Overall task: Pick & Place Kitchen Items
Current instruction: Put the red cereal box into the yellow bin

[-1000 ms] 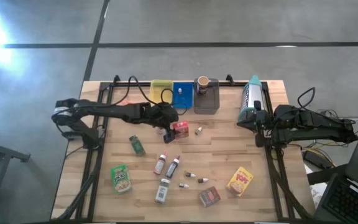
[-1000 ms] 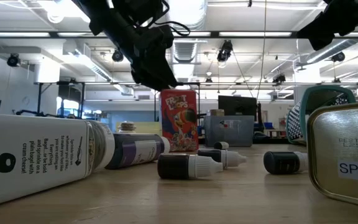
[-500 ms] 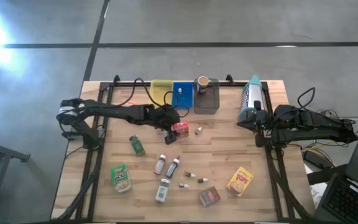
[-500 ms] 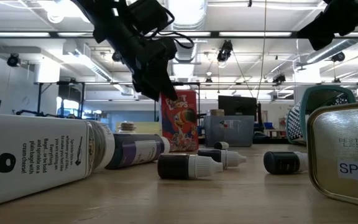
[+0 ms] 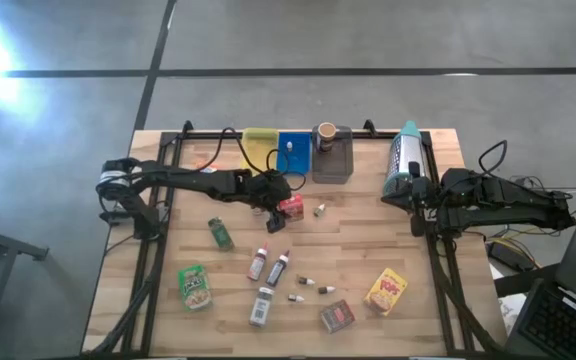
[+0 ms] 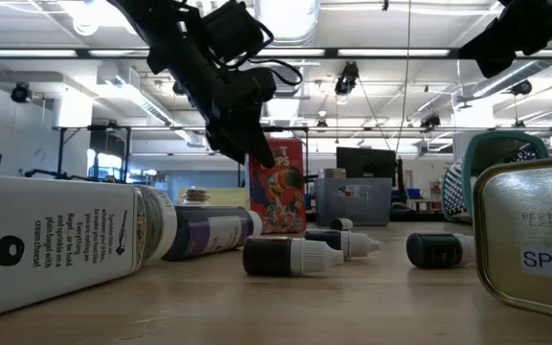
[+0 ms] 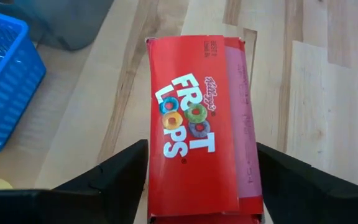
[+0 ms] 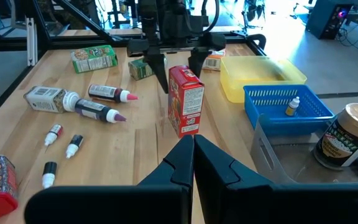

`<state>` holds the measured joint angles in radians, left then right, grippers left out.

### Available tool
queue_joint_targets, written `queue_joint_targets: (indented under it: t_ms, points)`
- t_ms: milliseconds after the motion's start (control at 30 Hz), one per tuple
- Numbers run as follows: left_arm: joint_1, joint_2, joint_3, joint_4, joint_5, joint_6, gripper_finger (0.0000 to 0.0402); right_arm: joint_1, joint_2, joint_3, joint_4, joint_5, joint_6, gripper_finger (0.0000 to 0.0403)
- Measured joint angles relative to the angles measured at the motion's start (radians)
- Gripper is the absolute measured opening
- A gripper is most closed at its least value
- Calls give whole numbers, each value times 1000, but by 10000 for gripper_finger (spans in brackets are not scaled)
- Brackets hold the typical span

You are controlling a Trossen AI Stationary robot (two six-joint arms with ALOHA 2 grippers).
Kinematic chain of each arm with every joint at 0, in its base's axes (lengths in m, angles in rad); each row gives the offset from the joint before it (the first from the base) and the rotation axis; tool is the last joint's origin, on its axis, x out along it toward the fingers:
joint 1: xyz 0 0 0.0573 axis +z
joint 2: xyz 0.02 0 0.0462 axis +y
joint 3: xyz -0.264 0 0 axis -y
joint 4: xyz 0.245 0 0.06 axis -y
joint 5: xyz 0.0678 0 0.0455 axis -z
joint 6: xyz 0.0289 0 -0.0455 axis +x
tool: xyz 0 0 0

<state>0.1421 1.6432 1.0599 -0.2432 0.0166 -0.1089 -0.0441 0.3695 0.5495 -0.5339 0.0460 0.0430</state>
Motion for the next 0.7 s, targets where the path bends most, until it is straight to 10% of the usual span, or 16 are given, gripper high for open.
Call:
queue_joint_targets:
  t_ms: [700]
  points:
    - [0,-4,0,0,-3,0,189,0,0,0,0,0,0,8]
